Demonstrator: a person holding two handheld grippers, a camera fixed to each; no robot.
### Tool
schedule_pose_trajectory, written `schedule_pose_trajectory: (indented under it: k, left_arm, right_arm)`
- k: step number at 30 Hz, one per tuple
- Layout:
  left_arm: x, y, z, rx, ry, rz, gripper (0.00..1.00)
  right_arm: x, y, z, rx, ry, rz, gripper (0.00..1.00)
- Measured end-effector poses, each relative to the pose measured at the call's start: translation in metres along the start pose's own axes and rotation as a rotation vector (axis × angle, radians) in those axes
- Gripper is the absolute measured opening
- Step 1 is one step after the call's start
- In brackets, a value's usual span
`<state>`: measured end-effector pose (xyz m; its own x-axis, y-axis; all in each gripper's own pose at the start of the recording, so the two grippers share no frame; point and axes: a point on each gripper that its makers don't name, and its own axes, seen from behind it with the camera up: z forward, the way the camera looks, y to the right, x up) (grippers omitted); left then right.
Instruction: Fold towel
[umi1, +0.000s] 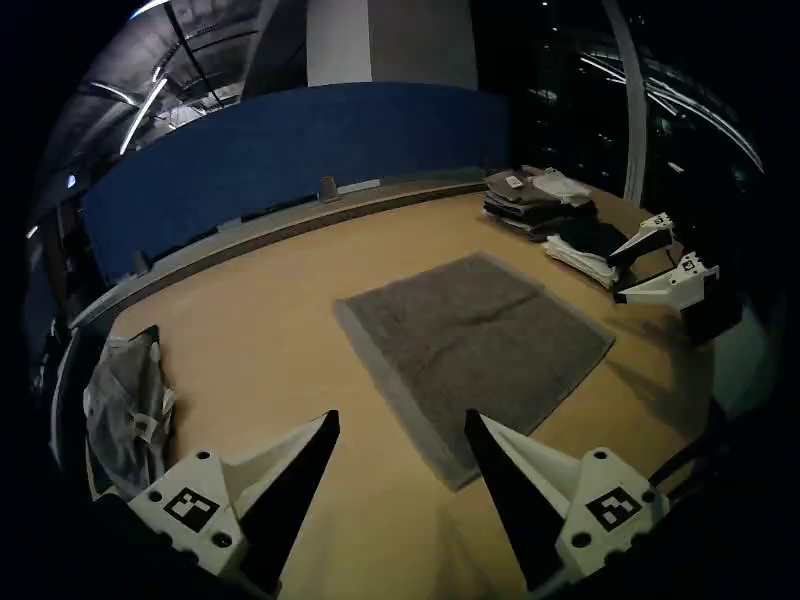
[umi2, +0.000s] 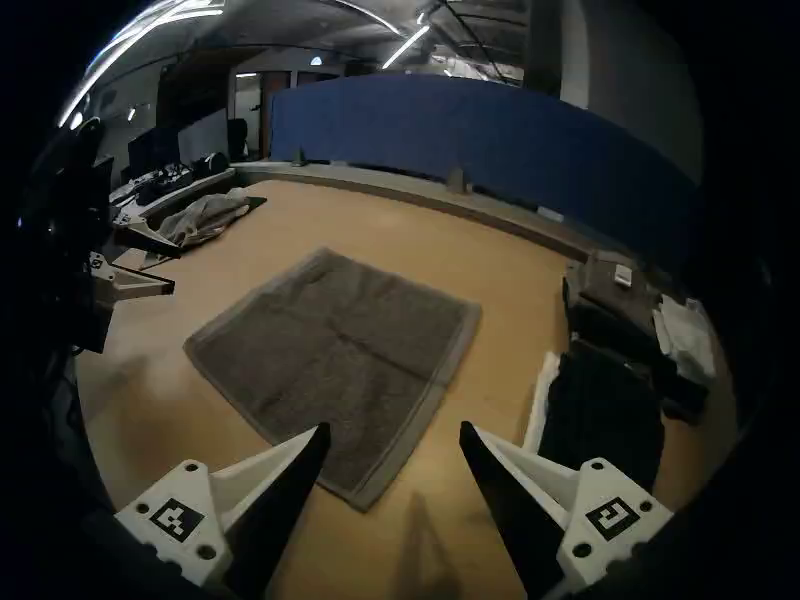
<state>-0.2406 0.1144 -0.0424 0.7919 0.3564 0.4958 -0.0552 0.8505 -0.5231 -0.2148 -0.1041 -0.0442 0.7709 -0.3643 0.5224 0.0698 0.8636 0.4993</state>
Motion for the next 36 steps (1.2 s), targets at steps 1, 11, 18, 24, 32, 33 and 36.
schedule_pose_trajectory:
  k: [1,11,18,24,32,33,36]
  left_arm:
    - [-0.003,0.002,0.001,-0.004,-0.004,0.004,0.93]
    - [-0.028,0.016,0.012,-0.039,-0.047,0.034,0.93]
    - [-0.038,0.020,0.014,-0.056,-0.062,0.053,0.92]
    - [-0.045,0.028,0.015,-0.080,-0.080,0.069,0.89]
    - [-0.053,0.033,0.020,-0.093,-0.110,0.089,0.76]
    - [-0.054,0.033,0.020,-0.092,-0.115,0.092,0.73]
    - [-0.057,0.034,0.021,-0.091,-0.129,0.099,0.65]
  right_arm:
    - [-0.003,-0.001,0.002,0.002,-0.004,0.002,1.00]
    - [-0.030,-0.006,0.011,0.007,-0.046,0.009,1.00]
    - [-0.040,-0.008,0.013,0.006,-0.062,0.004,0.98]
    - [-0.048,-0.010,0.014,0.008,-0.077,-0.002,0.95]
    - [-0.058,-0.015,0.014,0.023,-0.105,-0.021,0.79]
    - [-0.060,-0.017,0.014,0.031,-0.109,-0.021,0.76]
    - [-0.063,-0.022,0.015,0.054,-0.119,-0.018,0.66]
